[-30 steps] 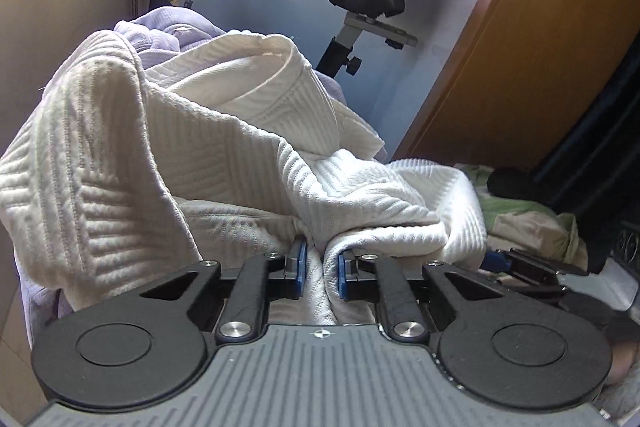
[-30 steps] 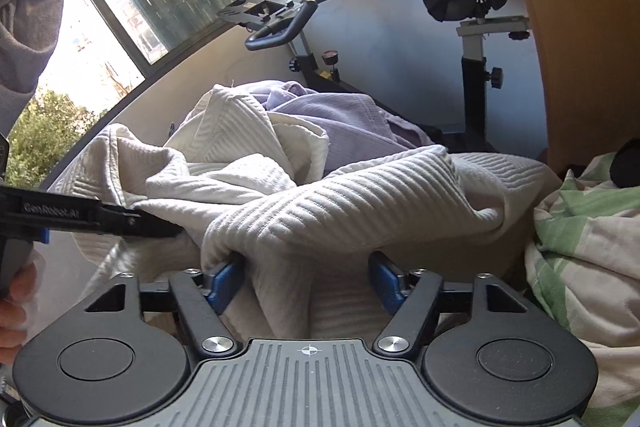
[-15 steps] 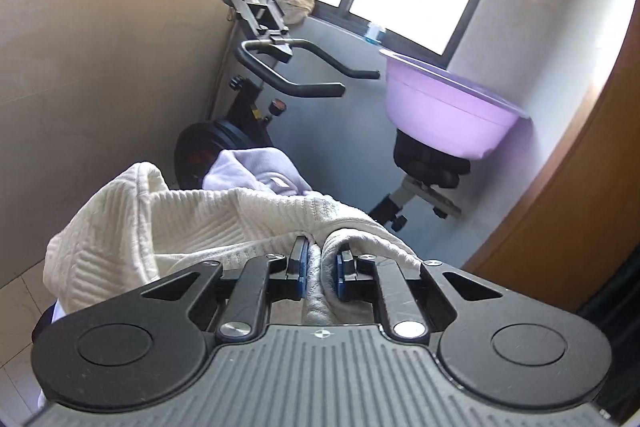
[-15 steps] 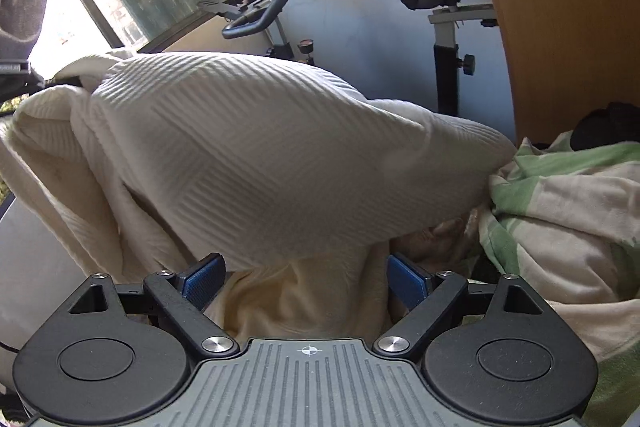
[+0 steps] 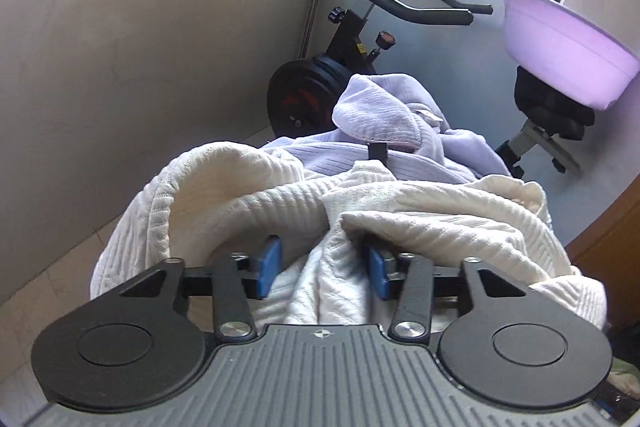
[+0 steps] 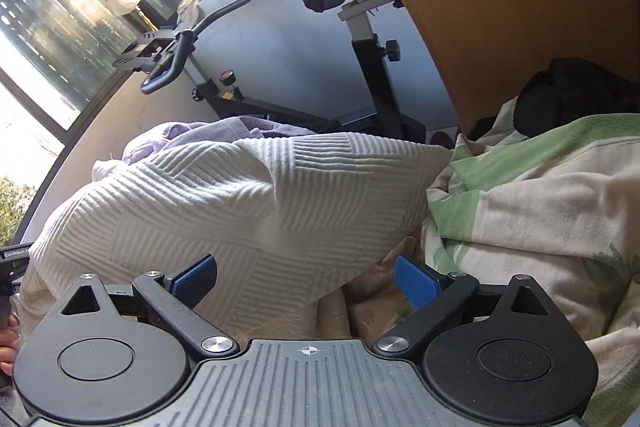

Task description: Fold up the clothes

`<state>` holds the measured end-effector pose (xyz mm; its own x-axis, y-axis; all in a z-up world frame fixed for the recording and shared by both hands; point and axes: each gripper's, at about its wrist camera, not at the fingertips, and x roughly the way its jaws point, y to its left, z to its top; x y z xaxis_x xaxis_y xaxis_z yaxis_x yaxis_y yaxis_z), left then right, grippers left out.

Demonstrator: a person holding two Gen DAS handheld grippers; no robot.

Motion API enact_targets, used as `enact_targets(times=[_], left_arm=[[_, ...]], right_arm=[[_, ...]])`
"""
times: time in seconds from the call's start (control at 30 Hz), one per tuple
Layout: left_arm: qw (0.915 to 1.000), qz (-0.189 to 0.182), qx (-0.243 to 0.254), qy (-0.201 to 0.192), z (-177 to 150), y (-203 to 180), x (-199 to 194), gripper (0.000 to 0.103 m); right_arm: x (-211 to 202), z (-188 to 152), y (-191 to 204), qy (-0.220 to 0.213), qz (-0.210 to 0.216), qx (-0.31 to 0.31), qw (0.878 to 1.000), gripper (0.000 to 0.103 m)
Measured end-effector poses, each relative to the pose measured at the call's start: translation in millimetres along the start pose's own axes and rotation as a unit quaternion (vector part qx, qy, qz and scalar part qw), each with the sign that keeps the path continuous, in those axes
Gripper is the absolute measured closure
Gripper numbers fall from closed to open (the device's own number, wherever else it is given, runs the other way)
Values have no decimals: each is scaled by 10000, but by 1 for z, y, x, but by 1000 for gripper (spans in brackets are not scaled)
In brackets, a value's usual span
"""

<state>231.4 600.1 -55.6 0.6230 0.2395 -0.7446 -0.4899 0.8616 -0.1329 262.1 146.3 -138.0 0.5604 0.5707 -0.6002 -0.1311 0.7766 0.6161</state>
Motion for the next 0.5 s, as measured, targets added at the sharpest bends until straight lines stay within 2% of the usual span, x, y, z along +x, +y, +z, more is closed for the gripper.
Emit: enact_targets(times=[0.17, 0.3, 0.4, 0.47, 0.5], left_arm=[[9999, -28, 0, 112, -1, 3, 7, 40], [9997, 195, 82, 146, -1, -5, 8, 37], [9984, 507, 188, 191, -1, -12, 7, 27], [9971, 693, 178, 253, 1, -14, 8, 17], [9964, 779, 156, 291, 2, -15, 8, 16]], right_arm=[[16, 11, -8, 109, 103, 66, 9999, 1], [41, 29, -21, 155, 178, 553, 9982, 1], [62, 44, -26, 189, 265, 898, 9954, 1], [76, 51, -23, 287, 316, 847, 9955, 1], [81, 53, -19, 354, 303, 781, 9959, 1]])
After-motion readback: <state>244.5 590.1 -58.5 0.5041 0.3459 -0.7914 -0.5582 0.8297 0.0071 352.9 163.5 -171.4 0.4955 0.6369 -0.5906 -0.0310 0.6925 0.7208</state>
